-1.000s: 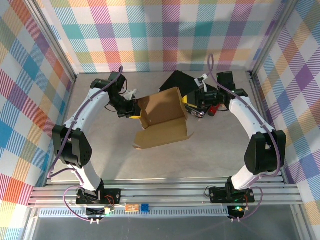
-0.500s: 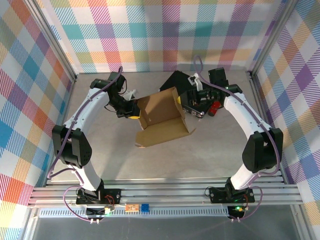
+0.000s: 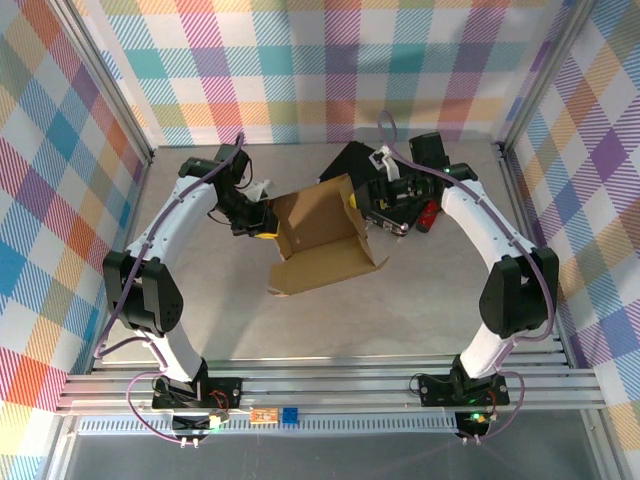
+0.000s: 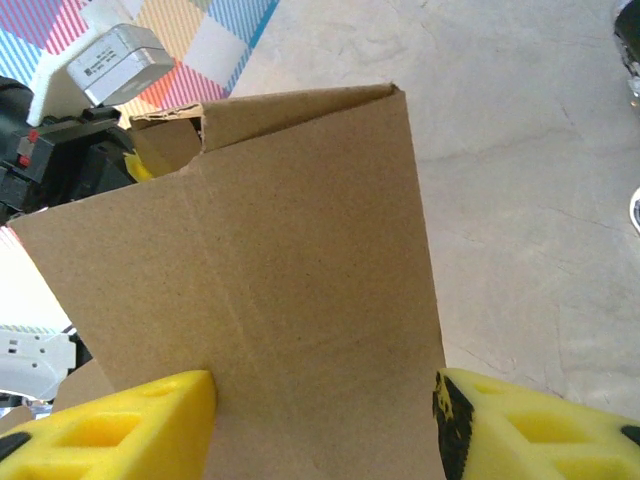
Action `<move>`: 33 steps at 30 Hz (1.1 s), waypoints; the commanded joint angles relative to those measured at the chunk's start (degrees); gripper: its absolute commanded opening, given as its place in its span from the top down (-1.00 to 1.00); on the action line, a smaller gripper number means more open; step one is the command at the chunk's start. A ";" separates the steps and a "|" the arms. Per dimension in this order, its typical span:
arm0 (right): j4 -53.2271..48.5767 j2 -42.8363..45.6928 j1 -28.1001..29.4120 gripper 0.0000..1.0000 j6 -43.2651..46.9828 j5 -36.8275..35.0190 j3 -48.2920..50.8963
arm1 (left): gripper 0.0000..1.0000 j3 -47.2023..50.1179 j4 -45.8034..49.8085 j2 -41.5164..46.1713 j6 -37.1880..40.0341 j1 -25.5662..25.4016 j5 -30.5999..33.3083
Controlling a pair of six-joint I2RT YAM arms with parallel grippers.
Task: Fold the paper box
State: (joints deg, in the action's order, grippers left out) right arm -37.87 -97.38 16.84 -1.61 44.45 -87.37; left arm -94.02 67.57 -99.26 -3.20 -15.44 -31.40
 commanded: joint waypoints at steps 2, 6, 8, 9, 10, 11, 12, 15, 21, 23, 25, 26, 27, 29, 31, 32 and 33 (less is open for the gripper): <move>-2.14 -2.09 1.44 -0.19 1.61 4.41 -1.35 | 1.00 -1.56 -1.91 2.86 2.91 -0.49 -7.18; -1.93 -2.99 1.42 -0.08 0.91 3.94 -2.18 | 1.00 -1.00 -3.08 3.84 3.76 -0.47 -7.42; -1.87 -3.08 1.39 -0.03 0.84 3.18 -2.19 | 1.00 -0.60 -3.58 4.47 4.21 -0.42 -7.28; -1.86 -3.01 1.43 0.01 0.82 2.51 -2.21 | 1.00 -0.38 -3.75 4.72 4.47 -0.46 -7.36; -1.60 -2.80 1.44 0.03 0.73 1.75 -2.12 | 1.00 -0.08 -3.91 4.99 4.69 -0.47 -7.28; -1.39 -2.38 1.43 0.03 0.65 0.87 -1.72 | 1.00 0.14 -3.94 5.11 4.82 -0.41 -7.12; -1.19 -2.08 1.44 0.04 0.57 -0.16 -1.51 | 1.00 0.44 -4.02 5.22 4.87 -0.41 -7.03; -0.72 -0.91 1.43 0.08 0.46 -2.93 -0.89 | 1.00 1.12 -4.60 5.32 4.52 -0.38 -7.43; -0.74 -0.55 1.44 0.04 0.22 -2.22 -1.13 | 1.00 1.29 -5.96 4.92 3.98 -0.25 -8.47; -0.78 -0.53 1.39 -0.04 -0.06 0.74 -1.09 | 1.00 1.12 -6.02 4.39 3.70 0.05 -9.60; -1.24 -0.43 1.43 -0.07 -0.23 2.68 -0.93 | 1.00 0.95 -6.06 3.96 3.22 0.48 -9.66; -1.20 -0.05 1.38 -0.08 -0.24 3.24 -0.52 | 1.00 0.70 -5.57 3.59 3.22 0.67 -9.56; -1.25 0.40 1.42 -0.08 -0.32 3.31 -0.06 | 1.00 0.39 -5.09 3.19 3.43 0.81 -9.57; -0.70 1.58 0.98 -0.11 -0.91 4.21 1.35 | 1.00 -0.15 -3.99 2.52 4.25 0.94 -9.69; -0.46 2.70 0.58 -0.12 -1.20 4.65 2.48 | 1.00 -0.29 -3.59 2.42 4.68 1.01 -9.69; -0.23 3.39 0.36 -0.14 -1.41 5.13 3.20 | 1.00 -0.29 -3.58 2.42 4.93 1.03 -9.86; -0.04 3.80 0.06 -0.14 -1.63 5.61 3.76 | 1.00 -0.25 -3.50 2.45 5.11 1.03 -9.99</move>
State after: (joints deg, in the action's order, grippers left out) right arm -37.65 -95.48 16.67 -2.79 46.33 -85.56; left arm -92.49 66.00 -96.79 -0.12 -14.15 -33.63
